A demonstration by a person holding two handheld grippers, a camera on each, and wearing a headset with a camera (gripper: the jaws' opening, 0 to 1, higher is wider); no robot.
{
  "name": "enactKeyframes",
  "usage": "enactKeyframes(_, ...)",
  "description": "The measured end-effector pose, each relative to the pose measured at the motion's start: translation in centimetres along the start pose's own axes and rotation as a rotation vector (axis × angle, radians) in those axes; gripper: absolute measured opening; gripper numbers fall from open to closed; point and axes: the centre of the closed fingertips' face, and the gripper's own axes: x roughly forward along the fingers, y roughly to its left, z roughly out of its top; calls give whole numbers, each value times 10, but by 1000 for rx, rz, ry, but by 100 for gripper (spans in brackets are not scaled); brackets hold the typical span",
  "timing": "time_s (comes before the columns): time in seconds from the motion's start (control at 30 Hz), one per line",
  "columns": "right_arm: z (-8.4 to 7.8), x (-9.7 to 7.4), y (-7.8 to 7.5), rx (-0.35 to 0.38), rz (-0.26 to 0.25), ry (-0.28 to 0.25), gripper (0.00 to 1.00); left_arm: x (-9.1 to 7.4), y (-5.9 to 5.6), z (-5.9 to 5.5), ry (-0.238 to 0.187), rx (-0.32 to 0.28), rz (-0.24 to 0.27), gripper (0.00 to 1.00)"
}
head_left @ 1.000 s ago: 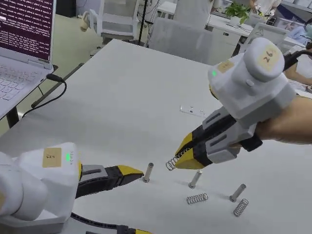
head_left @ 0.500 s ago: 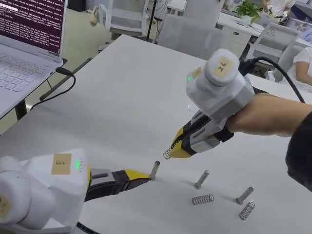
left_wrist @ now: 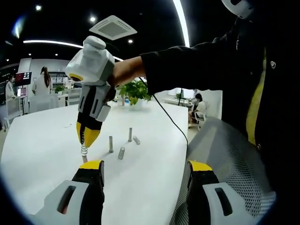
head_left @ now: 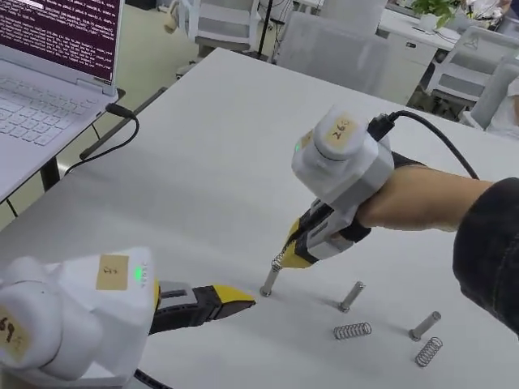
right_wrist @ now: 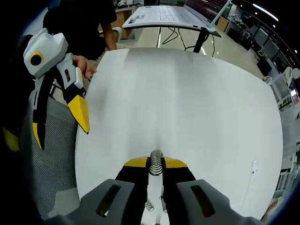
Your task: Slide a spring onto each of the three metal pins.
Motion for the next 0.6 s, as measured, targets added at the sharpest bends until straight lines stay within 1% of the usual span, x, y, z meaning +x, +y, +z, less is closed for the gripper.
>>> enactKeyframes(0.17,1,2,-1,12,14,-4,8,-1,4,-2,4,-6,6,67)
enactKeyframes(0.27,1,4,-1,7,18,4,8,-1,5,-2,6,-6,3,67)
enactKeyframes(0.37,2,3,-3,16,19,1,8,-1,5,-3,5,-7,1,66)
enactKeyframes(0.47,-2,4,-2,6,20,23,8,-1,6,-3,2,-10,-1,66)
enactKeyframes(0.6,-2,4,-2,9,23,22,8,-1,6,-4,3,-13,-4,66)
